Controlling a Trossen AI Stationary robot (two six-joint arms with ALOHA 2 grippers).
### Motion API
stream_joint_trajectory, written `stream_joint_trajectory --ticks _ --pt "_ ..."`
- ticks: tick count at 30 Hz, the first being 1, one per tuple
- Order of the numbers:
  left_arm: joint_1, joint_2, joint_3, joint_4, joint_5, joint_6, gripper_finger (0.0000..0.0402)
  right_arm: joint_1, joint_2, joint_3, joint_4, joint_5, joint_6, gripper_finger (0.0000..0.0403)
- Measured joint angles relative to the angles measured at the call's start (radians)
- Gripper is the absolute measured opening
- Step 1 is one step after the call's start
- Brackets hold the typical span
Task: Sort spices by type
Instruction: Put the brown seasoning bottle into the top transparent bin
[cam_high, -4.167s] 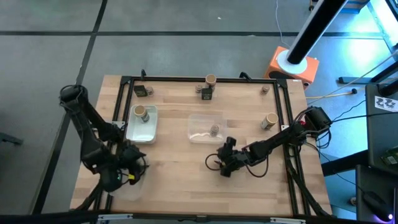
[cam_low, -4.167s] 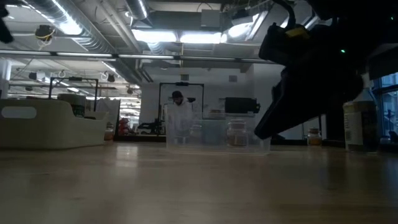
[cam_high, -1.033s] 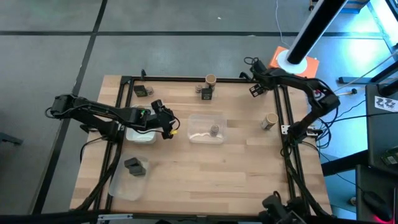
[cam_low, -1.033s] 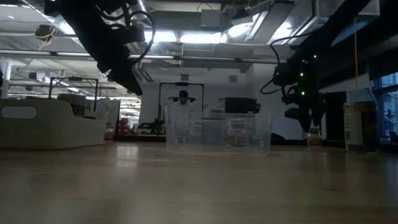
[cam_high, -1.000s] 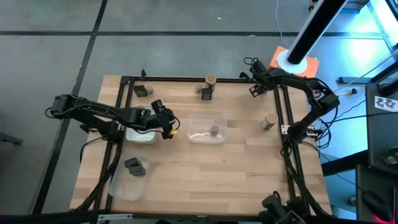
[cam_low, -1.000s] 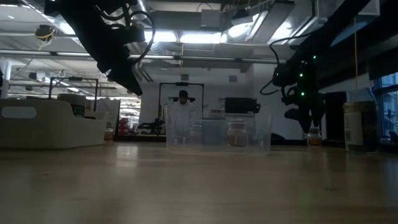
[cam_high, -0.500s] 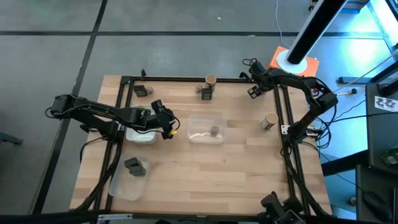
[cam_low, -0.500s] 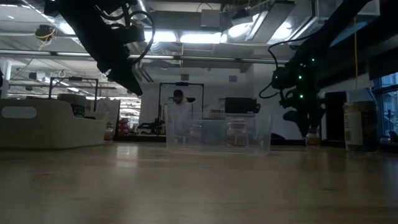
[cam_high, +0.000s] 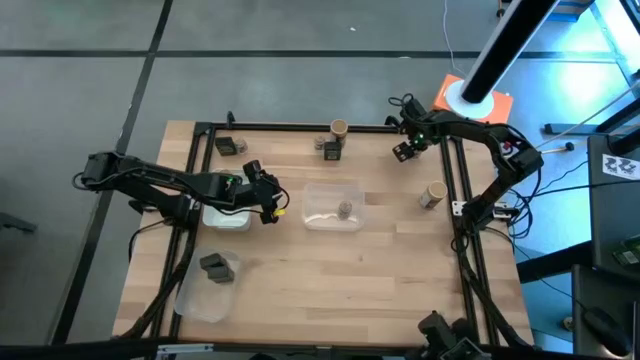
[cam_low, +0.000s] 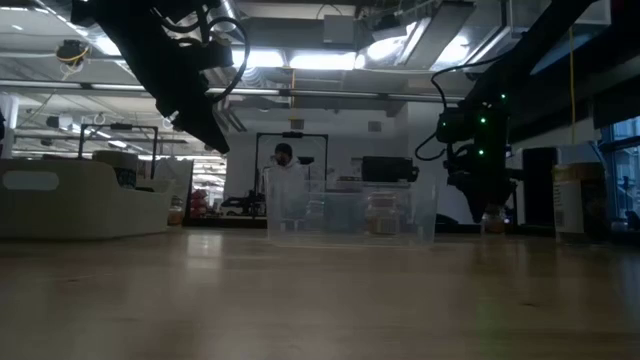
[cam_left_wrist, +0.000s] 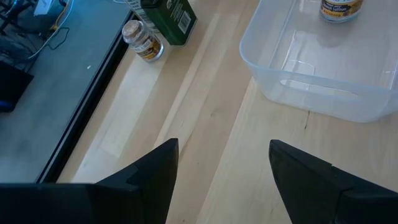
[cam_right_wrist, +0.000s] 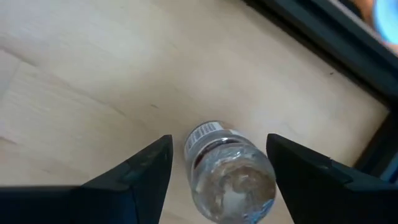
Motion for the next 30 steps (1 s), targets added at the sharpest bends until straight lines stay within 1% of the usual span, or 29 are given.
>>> stream_joint_trajectory --ticks 2,10,18,21,26,30 --pt "0.0 0.0 0.0 0.0 0.0 0.0 0.0235 0.0 0.0 0.0 -0.008 -0.018 0.01 0.025" --pt "0.0 0.0 0.0 0.0 0.0 0.0 0.0235 0.0 -0.001 0.0 -0.047 -0.02 0.011 0.0202" --pt "0.0 0.0 0.0 0.0 0.0 0.0 0.0235 0.0 -0.002 0.0 -0.047 -0.02 0.009 0.0201" --pt "0.0 0.0 0.0 0.0 0.0 0.0 0.0235 0.0 -0.002 0.0 -0.048 -0.02 0.002 0.0195" --pt "-0.004 0.0 0.0 -0.001 0.0 -0.007 0.0235 0.035 -0.008 -0.001 -0.05 -0.019 -0.012 0.0193" --pt "-0.006 0.0 0.0 -0.001 0.0 -0.007 0.0235 0.081 -0.04 -0.002 -0.05 -0.027 -0.013 0.0193"
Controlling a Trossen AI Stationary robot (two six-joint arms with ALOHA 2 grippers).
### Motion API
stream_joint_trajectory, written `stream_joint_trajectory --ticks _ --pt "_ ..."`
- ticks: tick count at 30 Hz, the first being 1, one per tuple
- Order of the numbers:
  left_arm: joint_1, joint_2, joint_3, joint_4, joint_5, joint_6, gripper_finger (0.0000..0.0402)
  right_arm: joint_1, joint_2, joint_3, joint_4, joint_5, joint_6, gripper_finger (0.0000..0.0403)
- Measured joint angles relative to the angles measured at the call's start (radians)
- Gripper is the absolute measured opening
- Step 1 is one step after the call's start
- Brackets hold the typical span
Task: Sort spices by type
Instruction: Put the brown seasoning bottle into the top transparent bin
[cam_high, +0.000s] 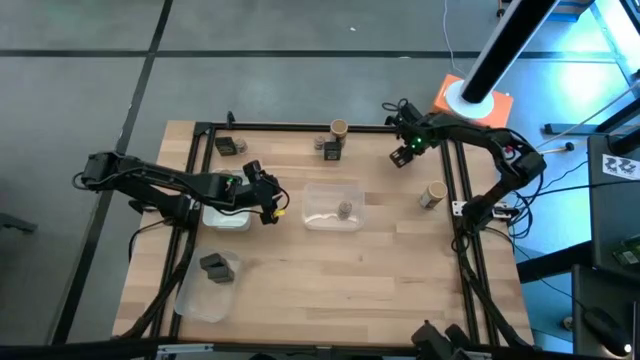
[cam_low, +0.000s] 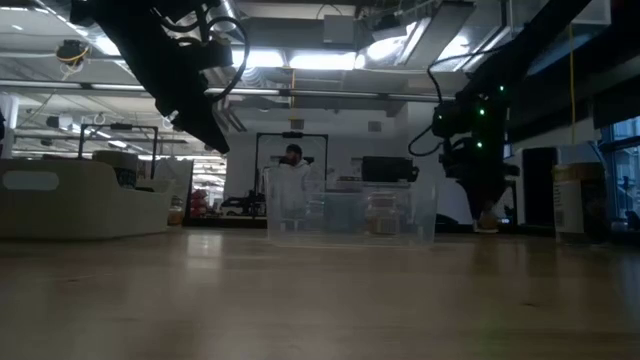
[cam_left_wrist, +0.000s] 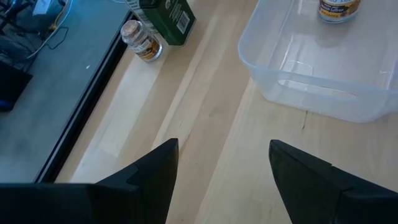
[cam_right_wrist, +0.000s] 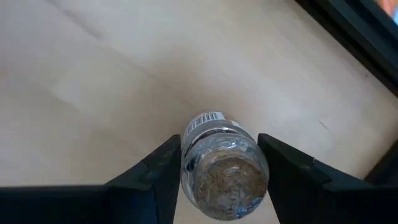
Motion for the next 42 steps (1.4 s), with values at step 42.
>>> stream_joint_trajectory --ticks 42 --pt "-0.031 0.0 0.0 0.016 0.011 -0.06 0.0235 0.688 -0.104 0.268 0.21 -0.164 0.022 0.0193"
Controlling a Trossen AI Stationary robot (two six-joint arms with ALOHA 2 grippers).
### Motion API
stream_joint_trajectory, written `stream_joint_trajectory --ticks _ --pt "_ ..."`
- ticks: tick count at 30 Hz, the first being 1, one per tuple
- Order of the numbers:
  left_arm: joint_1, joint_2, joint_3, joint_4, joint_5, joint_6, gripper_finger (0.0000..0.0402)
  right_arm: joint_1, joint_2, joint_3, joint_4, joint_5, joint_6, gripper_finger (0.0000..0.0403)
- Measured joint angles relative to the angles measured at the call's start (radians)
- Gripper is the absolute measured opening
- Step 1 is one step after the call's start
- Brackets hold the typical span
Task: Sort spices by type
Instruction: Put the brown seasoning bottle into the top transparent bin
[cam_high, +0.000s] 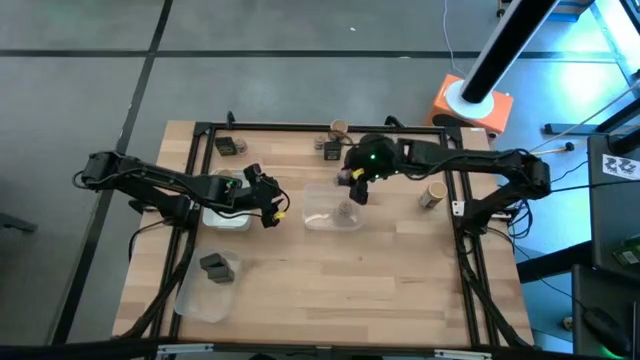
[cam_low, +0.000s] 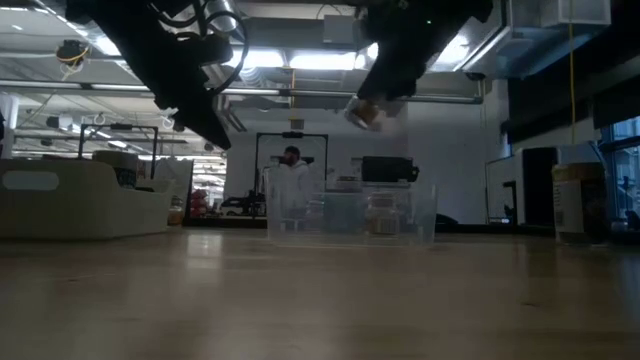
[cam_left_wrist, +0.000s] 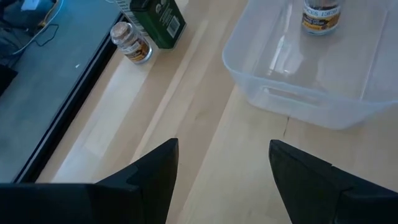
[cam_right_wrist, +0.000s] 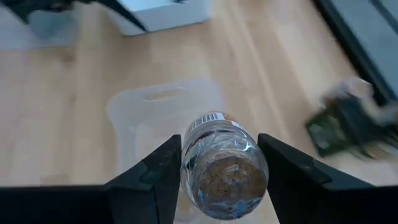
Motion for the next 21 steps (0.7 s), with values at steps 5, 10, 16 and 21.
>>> stream_joint_trajectory --ticks 5,10,16,21 --pt "0.0 0.0 0.0 0.006 0.0 0.0 0.0235 0.033 0.081 0.0 0.058 -0.066 -0.027 0.0193" --pt "0.0 0.0 0.0 0.006 0.0 0.0 0.0235 0.049 0.164 0.0 0.096 -0.114 -0.042 0.0193" --pt "0.0 0.0 0.0 0.006 0.0 0.0 0.0235 0.049 0.244 0.0 0.101 -0.117 -0.047 0.0193" --pt "0.0 0.0 0.0 0.006 0.0 0.0 0.0235 0.049 0.279 0.0 0.103 -0.117 -0.05 0.0193"
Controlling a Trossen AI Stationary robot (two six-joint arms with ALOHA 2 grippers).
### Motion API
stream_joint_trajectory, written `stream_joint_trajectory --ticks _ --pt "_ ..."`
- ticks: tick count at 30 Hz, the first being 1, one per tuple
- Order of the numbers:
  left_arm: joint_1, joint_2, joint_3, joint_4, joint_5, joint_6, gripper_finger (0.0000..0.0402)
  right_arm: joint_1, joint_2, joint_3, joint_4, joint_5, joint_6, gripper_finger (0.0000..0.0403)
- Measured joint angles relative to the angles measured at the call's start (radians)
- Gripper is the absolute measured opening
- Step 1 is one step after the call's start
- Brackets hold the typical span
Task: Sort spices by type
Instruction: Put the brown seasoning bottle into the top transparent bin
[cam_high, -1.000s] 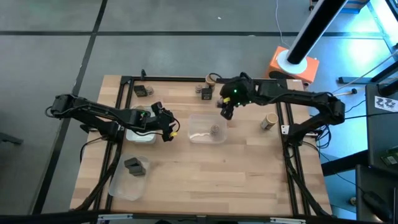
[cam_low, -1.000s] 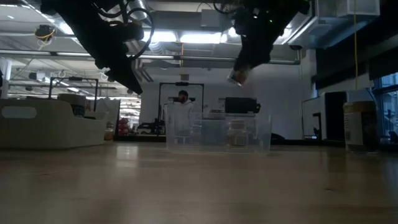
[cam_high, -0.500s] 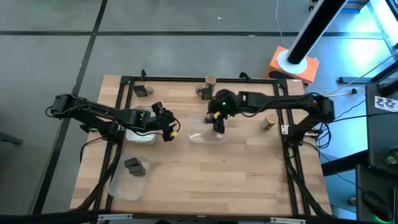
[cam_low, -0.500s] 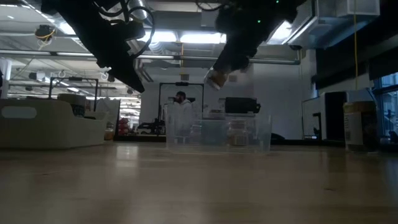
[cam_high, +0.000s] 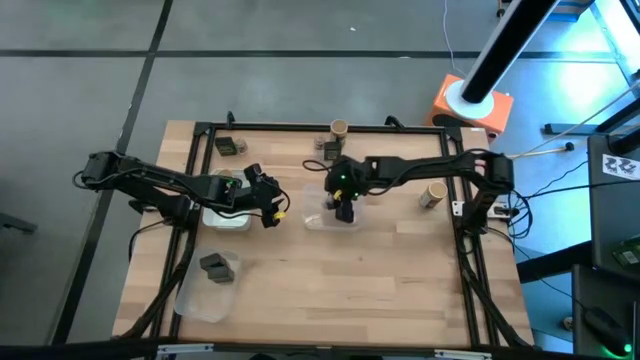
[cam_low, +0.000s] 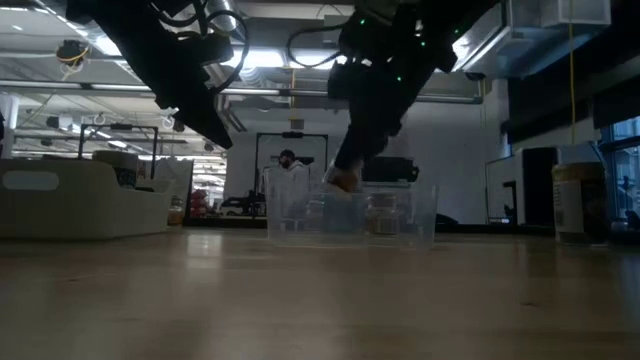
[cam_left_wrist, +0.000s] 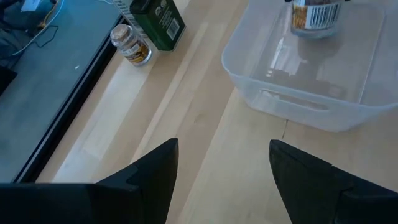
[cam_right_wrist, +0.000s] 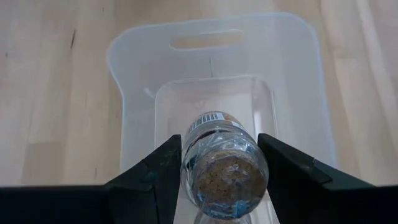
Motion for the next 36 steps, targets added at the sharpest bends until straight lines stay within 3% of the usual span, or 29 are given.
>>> stream_joint_trajectory --ticks 16,27,36 --pt "0.0 0.0 0.0 0.0 0.0 0.007 0.0235 0.0 0.071 -0.001 -0.021 0.006 0.0 0.0193" --pt "0.0 0.0 0.0 0.0 0.0 0.007 0.0235 -0.001 0.071 -0.001 -0.149 0.182 -0.005 0.0193" --pt "0.0 0.0 0.0 0.0 0.0 0.005 0.0235 -0.001 0.071 0.0 -0.185 0.222 -0.005 0.0193"
